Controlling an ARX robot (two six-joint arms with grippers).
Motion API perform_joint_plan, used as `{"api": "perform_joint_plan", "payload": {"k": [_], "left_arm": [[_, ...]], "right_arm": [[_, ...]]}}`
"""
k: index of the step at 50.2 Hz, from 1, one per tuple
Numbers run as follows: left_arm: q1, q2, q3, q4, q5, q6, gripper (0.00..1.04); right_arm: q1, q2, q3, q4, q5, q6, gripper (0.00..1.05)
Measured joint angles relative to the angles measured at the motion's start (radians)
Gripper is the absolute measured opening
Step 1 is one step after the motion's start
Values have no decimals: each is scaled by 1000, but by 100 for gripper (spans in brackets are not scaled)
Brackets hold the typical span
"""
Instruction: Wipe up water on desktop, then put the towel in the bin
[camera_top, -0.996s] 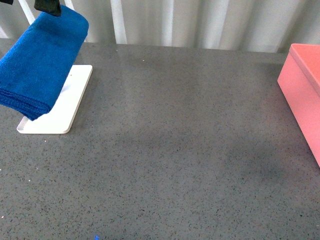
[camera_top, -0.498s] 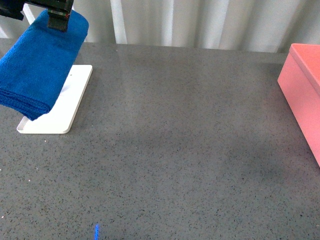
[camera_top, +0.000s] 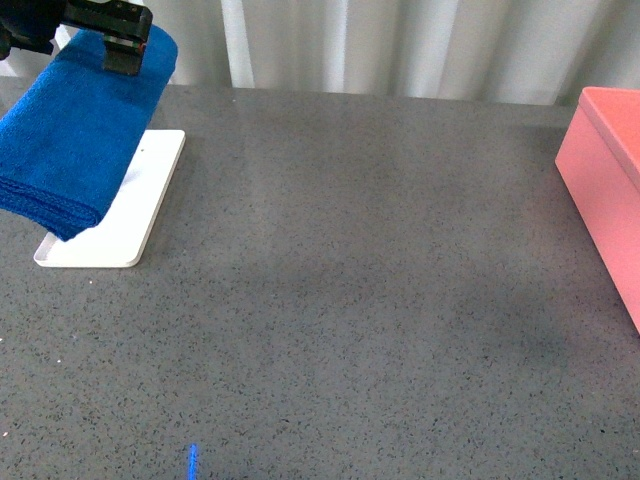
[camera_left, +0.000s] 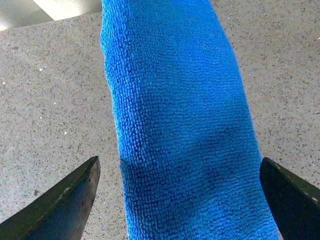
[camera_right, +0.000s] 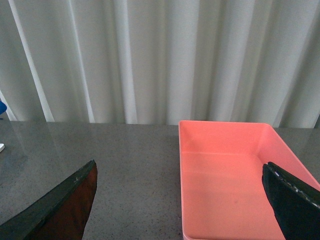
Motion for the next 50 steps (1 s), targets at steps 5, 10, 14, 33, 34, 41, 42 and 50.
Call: {"api": "perform_joint_plan", "payload": {"k": [5,10,14,33,34,41,42,50], "left_arm": [[5,6,-12,-4,-8,-11,74],[12,13,-12,-17,-19,-19,52],[18,13,-12,-17,-20,-19,42],[47,-18,4,-45,66,-69,4],[48,-22,4,-45,71,-71,4],[54,-79,4,-41,118,-90,4],[55,-85,4,-40,121,-94,4],[51,-162,-5,-37,172,-125,4]], "right_arm": [[0,0,0,0,0,0,98],[0,0,0,0,0,0,98],[0,0,0,0,0,0,98],[0,0,0,0,0,0,98],[0,0,0,0,0,0,98],[0,0,0,0,0,0,98],[0,0,0,0,0,0,98],[0,0,0,0,0,0,98]]}}
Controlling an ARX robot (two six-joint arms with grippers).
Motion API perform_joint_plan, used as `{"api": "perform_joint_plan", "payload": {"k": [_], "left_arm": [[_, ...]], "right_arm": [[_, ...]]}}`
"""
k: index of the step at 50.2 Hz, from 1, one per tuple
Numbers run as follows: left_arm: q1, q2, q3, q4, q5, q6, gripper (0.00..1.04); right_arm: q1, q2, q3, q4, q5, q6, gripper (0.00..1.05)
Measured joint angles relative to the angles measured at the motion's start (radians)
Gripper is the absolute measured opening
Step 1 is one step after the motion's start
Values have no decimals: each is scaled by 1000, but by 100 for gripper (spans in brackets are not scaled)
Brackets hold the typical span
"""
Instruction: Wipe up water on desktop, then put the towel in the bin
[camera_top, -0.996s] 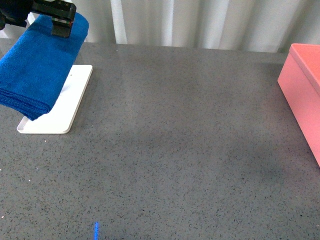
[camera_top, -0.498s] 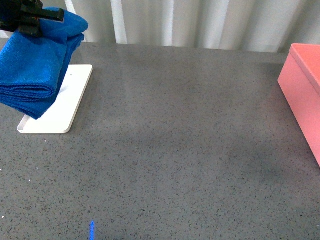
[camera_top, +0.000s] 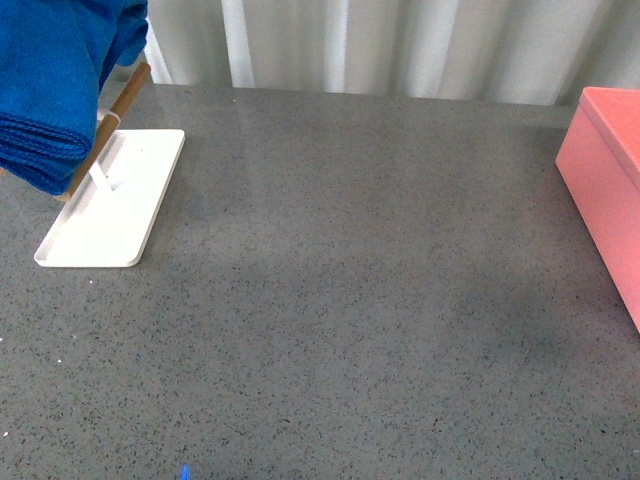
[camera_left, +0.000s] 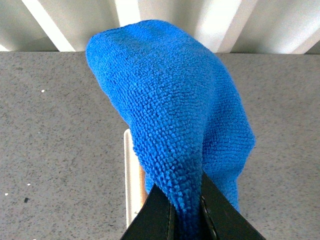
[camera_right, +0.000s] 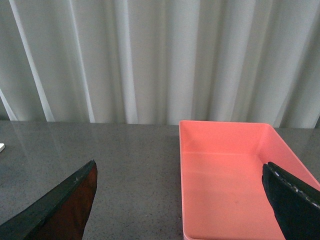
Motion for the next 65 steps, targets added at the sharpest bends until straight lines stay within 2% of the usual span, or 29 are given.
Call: {"api": "perform_joint_plan", "payload": {"k": [8,12,16,28,47,65], "left_arm": [[-8,-87,-46,29,146,-95,4],[-22,-172,-121,122,268,-196,4],[-40,-237,-184,212,317,-262,4],[-121,-355,-315,319,354,-389,4],[-238,-406,-481,421,373,-466,4],[-362,-402,-512,496,407,-492,4]], "right_arm": [[0,0,0,0,0,0,98],[0,0,0,0,0,0,98],[0,0,0,0,0,0,98],[0,0,0,0,0,0,98],[0,0,0,0,0,0,98],[0,0,0,0,0,0,98]]}}
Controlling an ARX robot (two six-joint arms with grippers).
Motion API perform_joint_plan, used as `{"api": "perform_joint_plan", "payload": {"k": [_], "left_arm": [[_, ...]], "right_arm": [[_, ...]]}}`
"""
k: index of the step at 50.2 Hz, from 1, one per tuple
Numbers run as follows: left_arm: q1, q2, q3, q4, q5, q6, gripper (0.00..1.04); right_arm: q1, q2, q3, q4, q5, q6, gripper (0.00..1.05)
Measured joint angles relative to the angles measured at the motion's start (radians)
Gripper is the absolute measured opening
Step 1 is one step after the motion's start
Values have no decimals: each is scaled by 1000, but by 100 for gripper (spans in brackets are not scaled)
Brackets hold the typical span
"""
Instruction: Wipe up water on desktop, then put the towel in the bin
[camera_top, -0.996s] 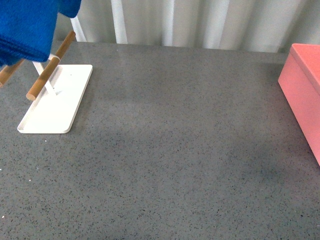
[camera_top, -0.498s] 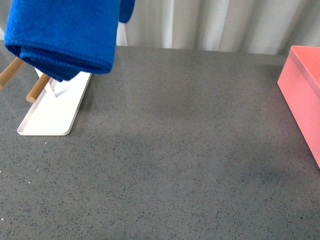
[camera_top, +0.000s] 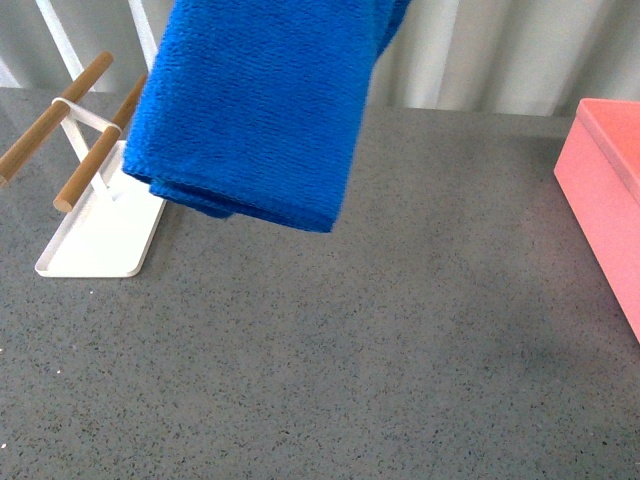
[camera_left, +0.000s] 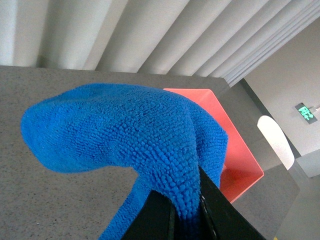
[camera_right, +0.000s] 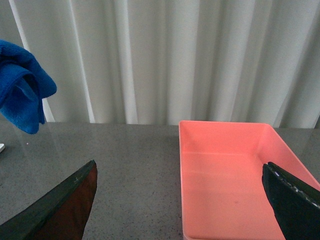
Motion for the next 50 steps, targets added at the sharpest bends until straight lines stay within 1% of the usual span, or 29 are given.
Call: {"api": "perform_joint_plan", "payload": {"k": [13,15,17,18,20,22,24,27,30,33,37,42,49,50], "left_arm": [[-47,64,2,10,-22,-3,4],[-50,69,4,10,-23,-3,4],[-50,77,13,10,-28,-3,4],[-50,78,14,10,-29,-3,4],[-51,80,18,9,-30,0,4],[-53,80,22,8,-29,1,4],[-54,82,27,6,-30,1,4],[-54,82,31,-3,-34,10,4],[-51,82,32,-15,-49,24,4],[-49,83,32,-18,-56,35,4],[-51,84,32,-18,-54,46,4],[-51,84,32,-18,-54,50,4],[-51,84,32,-18,-55,51,4],[-51,84,32,-18,-54,51,4]], "right_arm": [[-1,2,1,-2,0,0,98],[-28,51,39,-103,-81,-18,98],[-82,173,101,-228,-184,-49,98],[-113,244,125,-251,-225,-67,98],[-158,349,151,-242,-268,-89,98],[-211,478,181,-191,-308,-126,98],[-244,570,202,-145,-340,-148,98],[-266,694,235,-80,-381,-196,98],[-265,791,264,-41,-440,-238,98],[-240,894,294,3,-499,-279,98],[-195,988,343,45,-578,-291,98],[-138,1127,409,162,-663,-275,98],[-95,1273,473,271,-786,-210,98],[-90,1285,478,282,-792,-206,98]]}}
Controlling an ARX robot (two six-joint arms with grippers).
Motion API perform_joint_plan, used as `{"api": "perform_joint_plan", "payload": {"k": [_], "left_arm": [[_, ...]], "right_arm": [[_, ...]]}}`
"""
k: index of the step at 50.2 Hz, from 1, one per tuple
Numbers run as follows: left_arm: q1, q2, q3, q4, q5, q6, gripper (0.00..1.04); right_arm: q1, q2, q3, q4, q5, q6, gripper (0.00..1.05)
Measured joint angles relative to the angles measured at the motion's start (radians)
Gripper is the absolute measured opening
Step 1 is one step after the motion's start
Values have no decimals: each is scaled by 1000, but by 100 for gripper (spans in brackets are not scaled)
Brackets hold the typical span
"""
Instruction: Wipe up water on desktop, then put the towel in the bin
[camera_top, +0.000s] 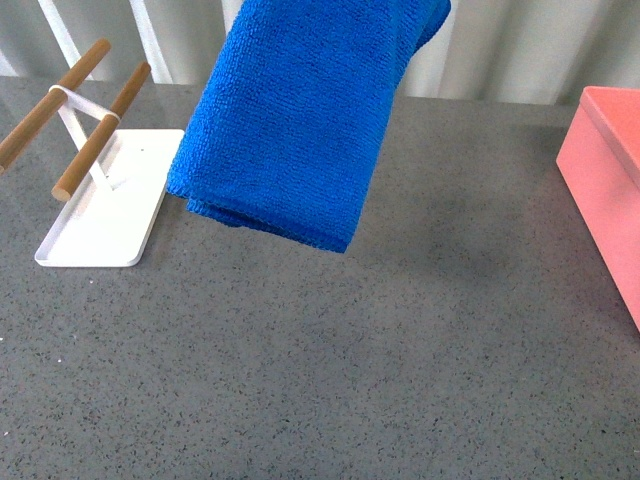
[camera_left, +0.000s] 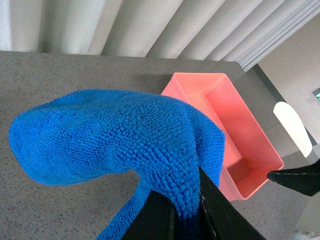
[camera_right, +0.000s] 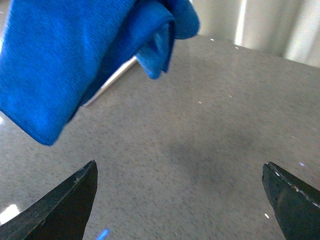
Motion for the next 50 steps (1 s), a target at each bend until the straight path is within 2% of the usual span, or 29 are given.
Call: {"api": "perform_joint_plan", "payload": {"k": [3,8,18,25,35,46,50], "left_arm": [[0,0,0,0,0,0,4],[0,0,0,0,0,2,4],[0,0,0,0,0,2,4],[0,0,0,0,0,2,4],[0,0,0,0,-1,2,4],[0,0,0,0,-2,2,4],[2,0,2,0,-5,2,4]], "right_arm": [[42,94,41,95,-48,75,98],[94,200,86,205,-75,171,98],[240,427,169,516,-84,460,98],[317,528,248,568,-65,553,98],[350,616,328,595,-55,609,98],[385,712,434,677,-90,701,98],[399,729,451,723,-107,739,86]]}}
